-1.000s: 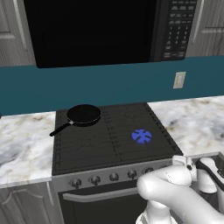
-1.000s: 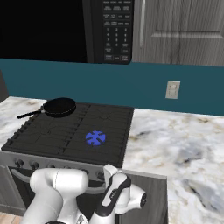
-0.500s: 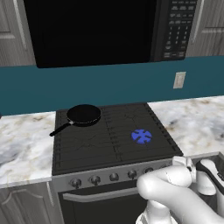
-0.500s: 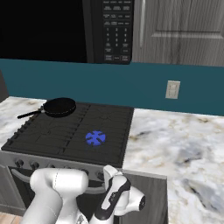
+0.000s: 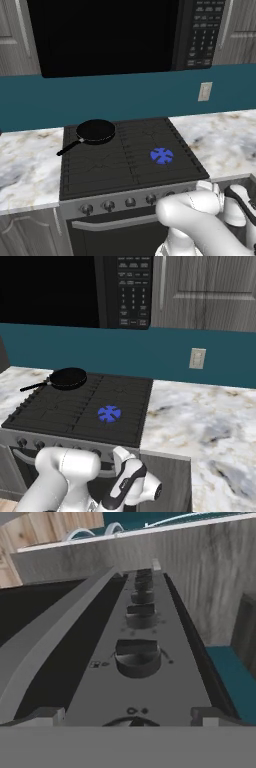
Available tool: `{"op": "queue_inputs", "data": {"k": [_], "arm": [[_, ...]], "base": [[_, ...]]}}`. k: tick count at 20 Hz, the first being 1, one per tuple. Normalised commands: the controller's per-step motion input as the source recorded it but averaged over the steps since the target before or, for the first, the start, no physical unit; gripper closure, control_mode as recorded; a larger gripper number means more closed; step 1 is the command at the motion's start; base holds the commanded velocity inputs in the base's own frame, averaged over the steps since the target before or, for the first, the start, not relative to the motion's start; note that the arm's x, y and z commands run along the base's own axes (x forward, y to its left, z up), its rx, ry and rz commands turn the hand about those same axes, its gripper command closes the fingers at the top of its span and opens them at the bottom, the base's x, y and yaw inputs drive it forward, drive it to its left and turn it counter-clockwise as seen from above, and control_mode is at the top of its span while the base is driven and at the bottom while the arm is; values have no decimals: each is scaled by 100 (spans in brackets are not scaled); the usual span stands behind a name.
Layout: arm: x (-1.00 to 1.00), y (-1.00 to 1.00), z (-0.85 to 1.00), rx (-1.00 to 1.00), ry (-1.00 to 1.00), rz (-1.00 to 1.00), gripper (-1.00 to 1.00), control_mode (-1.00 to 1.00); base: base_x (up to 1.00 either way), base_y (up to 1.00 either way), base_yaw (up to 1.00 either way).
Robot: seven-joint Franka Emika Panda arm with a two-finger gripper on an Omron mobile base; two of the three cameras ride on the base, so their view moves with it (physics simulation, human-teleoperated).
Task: Turn off the front right burner of the stove.
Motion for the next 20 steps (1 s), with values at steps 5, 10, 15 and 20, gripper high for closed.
{"op": "queue_inputs", "data": {"k": [5, 10, 15, 20], "arm": [[16, 4, 13, 0, -7, -3, -100, -100], [2, -7, 0, 0, -2, -5, -100, -100], [-6, -13, 0, 0, -2, -4, -100, -100], [-4, -10, 0, 0, -3, -6, -100, -100]], "base": [[0, 0, 0], [0, 0, 0], [0, 0, 0], [0, 0, 0]]}}
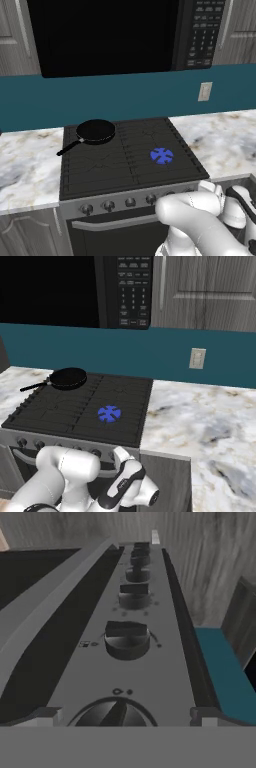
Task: Turn off the front right burner of the stove.
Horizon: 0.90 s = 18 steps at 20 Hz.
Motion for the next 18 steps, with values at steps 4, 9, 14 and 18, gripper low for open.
{"op": "queue_inputs", "data": {"k": [4, 9, 14, 18], "arm": [[4, 0, 0, 0, -2, -7, -100, -100], [9, 0, 0, 0, -1, -7, -100, -100], [0, 0, 0, 0, 0, -7, -100, -100], [0, 0, -1, 0, 0, -6, -100, -100]], "base": [[0, 0, 0], [0, 0, 0], [0, 0, 0], [0, 0, 0]]}}
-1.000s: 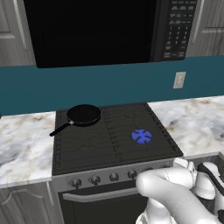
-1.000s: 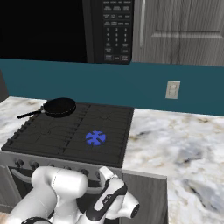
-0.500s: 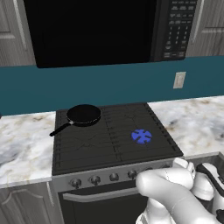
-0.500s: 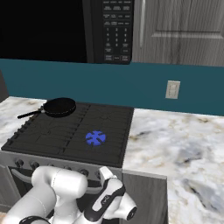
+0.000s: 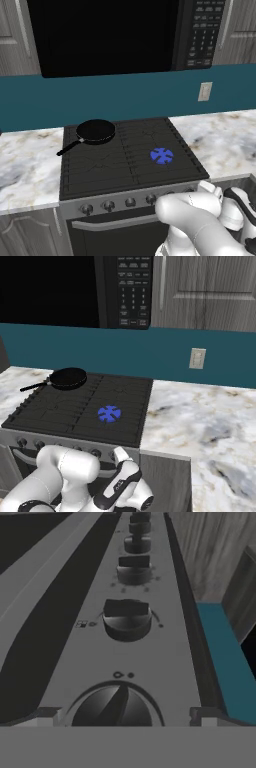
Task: Turn off the front right burner of the stove.
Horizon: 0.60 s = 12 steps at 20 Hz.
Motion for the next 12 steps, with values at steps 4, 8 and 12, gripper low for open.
{"op": "queue_inputs", "data": {"k": [4, 8, 12], "arm": [[4, 0, 0, 0, 0, -6, -100, -100], [1, 0, -3, 0, 0, -5, -100, -100], [2, 0, -10, 0, 0, -4, -100, -100]], "base": [[0, 0, 0], [0, 0, 0], [0, 0, 0]]}}
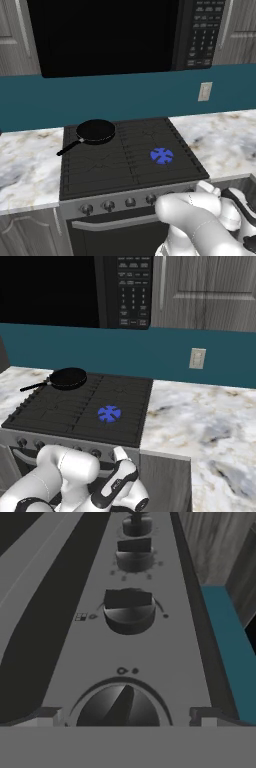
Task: Turn off the front right burner of the stove.
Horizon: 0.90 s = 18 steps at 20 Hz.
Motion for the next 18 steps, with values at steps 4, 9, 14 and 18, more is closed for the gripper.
{"op": "queue_inputs", "data": {"k": [4, 9, 14, 18], "arm": [[1, 0, -13, 1, 0, -1, -100, -100], [10, 0, -11, 3, 0, 0, -100, -100], [2, 0, -2, 1, -2, 0, -100, -100], [1, 0, 0, 0, -4, 0, 100, -100]], "base": [[0, 0, 0], [0, 0, 0], [0, 0, 0], [0, 0, 0]]}}
